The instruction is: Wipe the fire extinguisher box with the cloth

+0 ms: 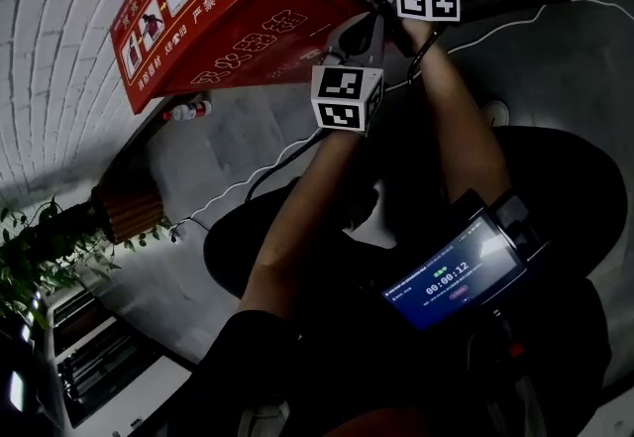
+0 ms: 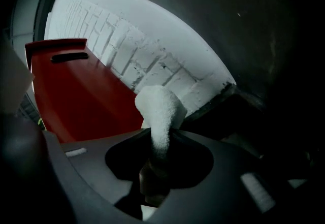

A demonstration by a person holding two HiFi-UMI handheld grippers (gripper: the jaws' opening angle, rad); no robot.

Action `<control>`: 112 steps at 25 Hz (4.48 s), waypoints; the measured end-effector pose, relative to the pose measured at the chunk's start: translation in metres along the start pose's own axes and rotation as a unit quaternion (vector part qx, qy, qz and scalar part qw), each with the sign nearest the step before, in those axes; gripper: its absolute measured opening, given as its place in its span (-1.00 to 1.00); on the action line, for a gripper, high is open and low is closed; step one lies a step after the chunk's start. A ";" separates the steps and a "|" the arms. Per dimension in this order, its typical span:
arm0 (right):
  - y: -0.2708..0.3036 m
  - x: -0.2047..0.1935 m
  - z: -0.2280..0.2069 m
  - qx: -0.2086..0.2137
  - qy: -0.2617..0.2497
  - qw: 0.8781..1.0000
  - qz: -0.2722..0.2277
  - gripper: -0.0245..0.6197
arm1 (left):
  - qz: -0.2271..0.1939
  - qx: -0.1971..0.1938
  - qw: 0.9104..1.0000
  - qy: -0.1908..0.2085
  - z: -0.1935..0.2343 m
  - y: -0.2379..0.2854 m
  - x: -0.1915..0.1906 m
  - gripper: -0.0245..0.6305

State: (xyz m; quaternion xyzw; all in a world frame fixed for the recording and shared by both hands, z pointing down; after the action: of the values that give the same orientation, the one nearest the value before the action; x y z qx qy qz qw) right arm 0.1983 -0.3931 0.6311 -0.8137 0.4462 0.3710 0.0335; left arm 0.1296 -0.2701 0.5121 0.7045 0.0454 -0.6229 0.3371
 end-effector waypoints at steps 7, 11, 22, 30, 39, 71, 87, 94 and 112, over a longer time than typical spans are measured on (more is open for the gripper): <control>0.014 -0.046 -0.048 -0.034 0.021 0.998 0.052 -0.62 | 0.034 -0.013 0.999 -0.020 0.004 0.022 -0.043 -0.93; 0.017 -0.074 -0.071 -0.065 0.026 0.994 0.087 -0.62 | 0.051 -0.028 0.998 -0.020 -0.001 0.031 -0.059 -0.93; 0.020 -0.109 -0.094 -0.118 0.041 0.981 0.147 -0.62 | 0.066 -0.035 0.997 -0.025 0.002 0.026 -0.077 -0.93; 0.006 -0.121 -0.104 -0.168 0.015 0.970 0.177 -0.61 | 0.055 -0.037 0.998 -0.005 0.009 -0.003 -0.067 -0.93; -0.015 -0.079 -0.063 -0.154 -0.046 0.985 0.068 -0.61 | 0.006 -0.027 0.999 0.018 0.027 -0.041 -0.037 -0.93; -0.161 0.035 0.356 -0.159 -0.358 0.890 -0.232 -0.60 | -0.175 0.117 0.977 0.021 0.119 -0.284 0.092 -0.93; -0.017 -0.077 0.514 0.050 -0.369 0.902 -0.221 -0.55 | -0.210 0.213 0.954 0.003 0.249 -0.392 0.078 -0.93; 0.035 -0.110 0.497 0.060 -0.324 0.924 -0.193 -0.57 | -0.212 0.199 0.956 -0.041 0.287 -0.370 0.044 -0.93; 0.111 -0.100 0.482 -0.003 -0.129 0.961 -0.244 -0.60 | -0.231 0.127 0.963 -0.062 0.336 -0.361 0.052 -0.93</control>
State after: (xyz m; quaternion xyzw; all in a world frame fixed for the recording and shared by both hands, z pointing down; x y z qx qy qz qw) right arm -0.1942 -0.2035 0.3768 -0.8435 0.2246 0.4544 0.1777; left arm -0.3183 -0.1902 0.3149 0.6714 0.1068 -0.7273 0.0940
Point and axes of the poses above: the fingertips, and each gripper's own axes: y forward along the fingers, z to its left, x out of its top, the point moved 7 cm from there along -y, backward along the fingers, and after that the axes turned 2 degrees about -y, right-handed, at the moved point
